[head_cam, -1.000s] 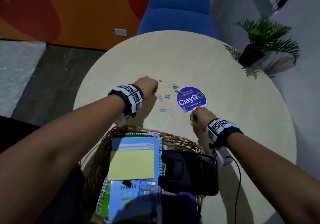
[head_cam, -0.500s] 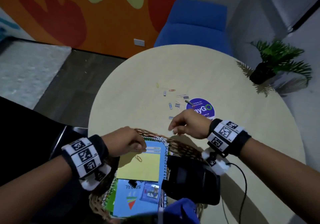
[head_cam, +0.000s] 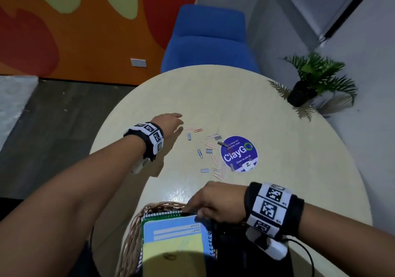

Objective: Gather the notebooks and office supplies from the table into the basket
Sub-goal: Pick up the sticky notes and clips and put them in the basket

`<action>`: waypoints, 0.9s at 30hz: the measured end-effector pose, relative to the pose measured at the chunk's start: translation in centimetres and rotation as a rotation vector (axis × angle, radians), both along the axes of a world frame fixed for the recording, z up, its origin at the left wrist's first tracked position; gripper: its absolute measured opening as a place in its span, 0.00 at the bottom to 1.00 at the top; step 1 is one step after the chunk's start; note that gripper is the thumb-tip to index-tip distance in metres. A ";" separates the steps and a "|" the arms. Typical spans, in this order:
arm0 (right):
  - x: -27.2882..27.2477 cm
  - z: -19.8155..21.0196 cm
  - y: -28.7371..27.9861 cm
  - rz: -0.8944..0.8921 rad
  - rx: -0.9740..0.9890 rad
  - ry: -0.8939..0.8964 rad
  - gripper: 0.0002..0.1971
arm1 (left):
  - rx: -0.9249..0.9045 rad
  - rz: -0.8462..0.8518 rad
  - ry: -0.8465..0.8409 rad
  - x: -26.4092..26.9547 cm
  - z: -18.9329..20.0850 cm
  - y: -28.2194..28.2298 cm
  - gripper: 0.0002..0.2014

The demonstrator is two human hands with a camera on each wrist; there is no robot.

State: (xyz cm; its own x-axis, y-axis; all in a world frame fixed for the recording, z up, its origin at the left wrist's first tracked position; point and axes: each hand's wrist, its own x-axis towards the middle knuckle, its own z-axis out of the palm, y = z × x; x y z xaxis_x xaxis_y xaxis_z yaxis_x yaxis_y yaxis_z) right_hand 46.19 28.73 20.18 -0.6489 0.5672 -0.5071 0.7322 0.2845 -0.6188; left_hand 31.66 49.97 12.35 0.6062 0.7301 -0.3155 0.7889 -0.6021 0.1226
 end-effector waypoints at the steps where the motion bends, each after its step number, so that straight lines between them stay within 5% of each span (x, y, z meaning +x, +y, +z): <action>1: 1.0 -0.6 1.1 -0.098 0.035 -0.025 0.17 | -0.007 -0.039 0.046 0.5 -0.8 0.6 0.16; 5: 5.6 -3.7 5.6 -0.479 0.195 -0.088 0.07 | 0.068 -0.066 0.129 0.9 -2.9 1.2 0.14; 9: 8.7 -7.0 10.0 -0.711 0.328 -0.319 0.08 | 0.131 0.017 0.203 0.9 -2.7 -0.2 0.12; 17: 7.6 -10.0 12.8 -0.651 0.397 -0.600 0.11 | 0.163 0.145 0.049 -1.4 -3.7 -2.0 0.10; 21: 7.6 -9.1 12.6 -0.661 0.437 -0.564 0.13 | -0.015 0.264 0.016 -3.5 -2.2 -2.7 0.07; 27: 8.2 -5.7 11.2 -0.771 0.409 -0.376 0.08 | -0.025 0.245 -0.389 -6.2 4.6 -8.6 0.08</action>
